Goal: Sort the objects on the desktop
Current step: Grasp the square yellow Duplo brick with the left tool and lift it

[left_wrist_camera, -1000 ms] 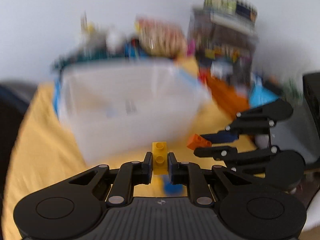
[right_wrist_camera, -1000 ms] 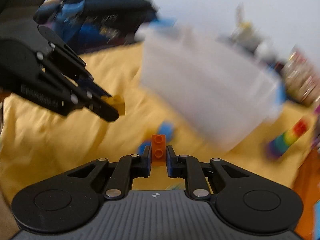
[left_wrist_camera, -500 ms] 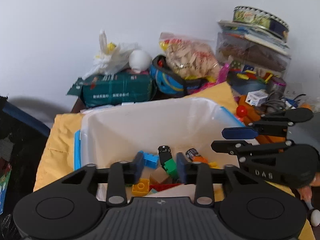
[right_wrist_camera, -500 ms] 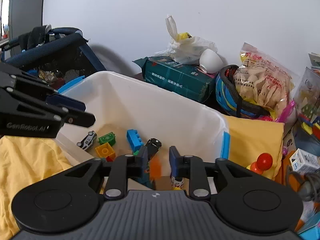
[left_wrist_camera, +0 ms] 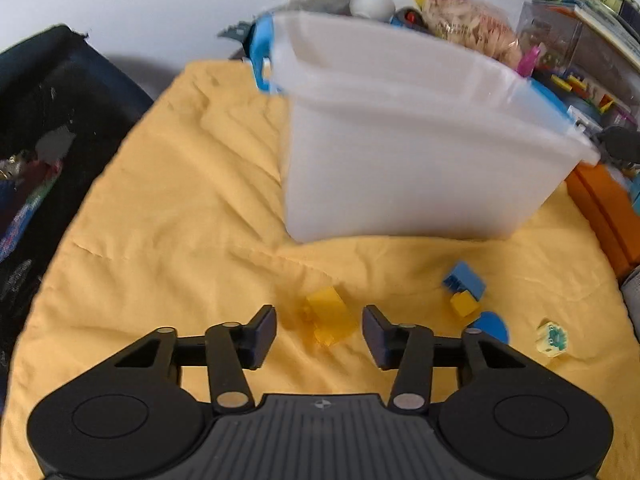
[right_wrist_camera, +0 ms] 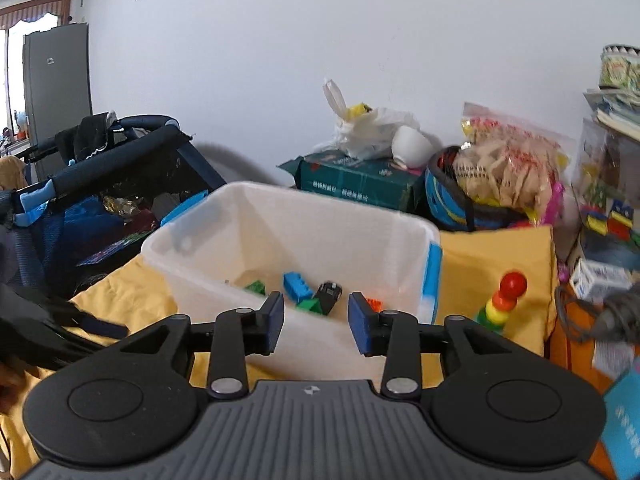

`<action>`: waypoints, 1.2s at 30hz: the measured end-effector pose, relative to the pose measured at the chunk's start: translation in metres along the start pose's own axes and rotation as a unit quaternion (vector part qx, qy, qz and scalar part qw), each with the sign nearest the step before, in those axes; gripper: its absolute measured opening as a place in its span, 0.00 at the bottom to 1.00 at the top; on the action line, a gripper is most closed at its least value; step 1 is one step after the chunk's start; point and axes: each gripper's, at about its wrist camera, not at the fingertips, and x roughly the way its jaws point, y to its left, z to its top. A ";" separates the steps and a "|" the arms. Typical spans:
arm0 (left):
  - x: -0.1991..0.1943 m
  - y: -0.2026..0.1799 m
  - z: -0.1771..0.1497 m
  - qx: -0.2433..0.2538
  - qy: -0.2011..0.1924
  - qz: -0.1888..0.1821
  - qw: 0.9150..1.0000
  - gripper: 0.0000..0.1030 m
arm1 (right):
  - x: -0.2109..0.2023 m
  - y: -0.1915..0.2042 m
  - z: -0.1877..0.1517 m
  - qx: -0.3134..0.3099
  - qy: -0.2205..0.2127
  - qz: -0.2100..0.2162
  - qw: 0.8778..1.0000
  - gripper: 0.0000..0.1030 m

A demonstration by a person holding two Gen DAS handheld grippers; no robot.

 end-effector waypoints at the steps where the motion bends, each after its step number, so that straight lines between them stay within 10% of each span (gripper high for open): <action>1: 0.005 0.000 0.001 -0.005 0.005 0.000 1.000 0.46 | 0.000 0.000 -0.003 0.007 0.005 0.002 1.000 0.39; 8: 0.024 0.010 0.002 -0.065 0.014 -0.018 0.998 0.36 | -0.001 0.008 -0.025 0.027 0.032 0.009 0.999 0.39; 19: -0.002 -0.055 -0.012 0.101 -0.006 -0.051 0.994 0.40 | -0.006 0.010 -0.048 0.032 0.059 -0.002 0.998 0.39; 36: 0.017 -0.074 -0.021 0.127 -0.009 -0.007 0.992 0.40 | -0.006 0.016 -0.060 0.030 0.075 0.003 0.997 0.42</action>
